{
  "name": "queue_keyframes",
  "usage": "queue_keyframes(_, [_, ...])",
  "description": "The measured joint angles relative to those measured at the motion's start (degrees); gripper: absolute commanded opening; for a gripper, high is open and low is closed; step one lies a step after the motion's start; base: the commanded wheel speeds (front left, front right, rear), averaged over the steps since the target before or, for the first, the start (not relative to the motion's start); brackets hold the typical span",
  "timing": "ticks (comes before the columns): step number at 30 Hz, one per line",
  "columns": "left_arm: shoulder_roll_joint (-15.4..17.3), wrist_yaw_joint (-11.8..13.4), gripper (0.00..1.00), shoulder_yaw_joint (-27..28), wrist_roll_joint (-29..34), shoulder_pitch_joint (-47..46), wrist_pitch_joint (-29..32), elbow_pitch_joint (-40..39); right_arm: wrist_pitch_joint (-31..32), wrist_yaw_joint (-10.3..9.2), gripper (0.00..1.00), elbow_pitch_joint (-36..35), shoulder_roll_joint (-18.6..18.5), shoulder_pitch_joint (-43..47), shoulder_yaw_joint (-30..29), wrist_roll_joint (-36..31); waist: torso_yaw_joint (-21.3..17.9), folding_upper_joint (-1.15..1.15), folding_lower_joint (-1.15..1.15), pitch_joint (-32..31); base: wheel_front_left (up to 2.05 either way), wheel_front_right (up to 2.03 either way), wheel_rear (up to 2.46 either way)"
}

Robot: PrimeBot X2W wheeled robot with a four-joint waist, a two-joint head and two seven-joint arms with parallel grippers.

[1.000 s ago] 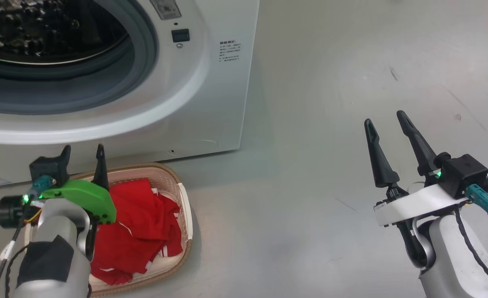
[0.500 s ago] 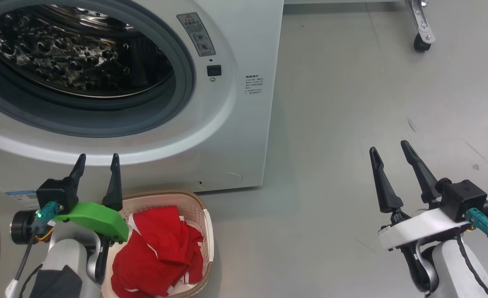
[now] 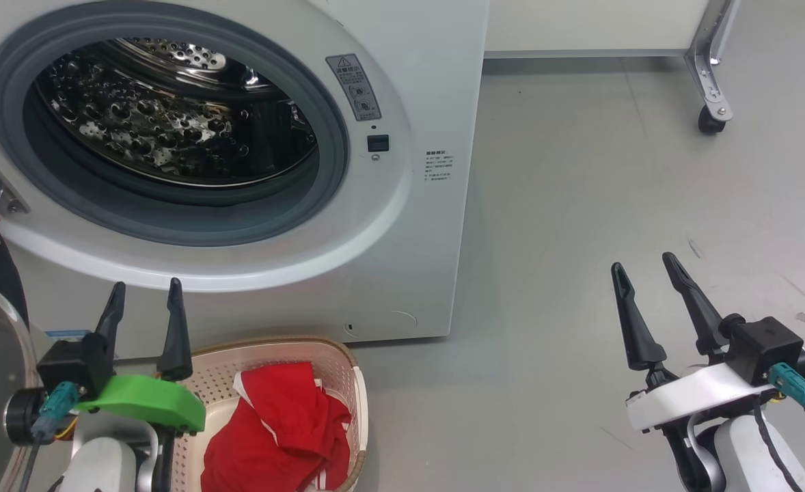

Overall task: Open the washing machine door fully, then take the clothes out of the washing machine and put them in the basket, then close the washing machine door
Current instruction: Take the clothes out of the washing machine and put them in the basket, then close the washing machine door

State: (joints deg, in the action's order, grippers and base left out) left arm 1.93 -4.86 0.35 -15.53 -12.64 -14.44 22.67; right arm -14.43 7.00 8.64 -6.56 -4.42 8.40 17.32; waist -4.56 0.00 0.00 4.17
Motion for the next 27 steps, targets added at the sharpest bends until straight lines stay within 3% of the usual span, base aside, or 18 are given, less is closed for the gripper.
queue_keyframes(27, [0.0,0.6,1.0,-4.3,-2.2,7.3,0.0,-7.9,0.0,-0.01,1.0,-1.6,0.4,1.5,-0.8,-0.2,-0.4,0.0,0.0,-0.1,0.0,0.0,0.0])
